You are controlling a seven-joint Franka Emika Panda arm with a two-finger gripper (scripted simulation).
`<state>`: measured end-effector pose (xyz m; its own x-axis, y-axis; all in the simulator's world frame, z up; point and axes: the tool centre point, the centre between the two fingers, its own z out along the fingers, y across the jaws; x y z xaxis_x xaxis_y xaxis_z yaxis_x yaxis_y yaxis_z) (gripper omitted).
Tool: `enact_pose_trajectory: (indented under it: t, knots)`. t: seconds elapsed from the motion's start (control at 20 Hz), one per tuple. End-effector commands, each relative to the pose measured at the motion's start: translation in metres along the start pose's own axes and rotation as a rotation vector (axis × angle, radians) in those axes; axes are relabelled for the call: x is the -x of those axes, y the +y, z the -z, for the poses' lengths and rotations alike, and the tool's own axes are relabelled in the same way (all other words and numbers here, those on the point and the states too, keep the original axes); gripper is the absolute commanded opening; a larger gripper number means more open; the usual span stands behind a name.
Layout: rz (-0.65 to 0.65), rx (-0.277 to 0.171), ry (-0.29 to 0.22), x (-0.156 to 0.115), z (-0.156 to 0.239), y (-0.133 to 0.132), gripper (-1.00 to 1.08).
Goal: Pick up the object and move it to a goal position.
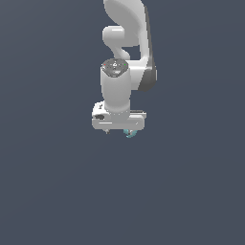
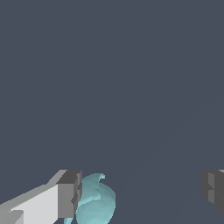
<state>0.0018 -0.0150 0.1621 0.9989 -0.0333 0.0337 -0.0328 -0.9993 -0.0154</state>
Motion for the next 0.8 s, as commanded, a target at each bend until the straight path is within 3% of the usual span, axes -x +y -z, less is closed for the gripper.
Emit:
enact_pose_trajectory:
  t: [0.0, 0.75]
  knots:
    - [0.004, -0.003, 0.000, 0.000, -0.001, 0.001, 1.00]
    - [-0.094, -0.001, -0.005, 0.010, -0.009, -0.008, 1.00]
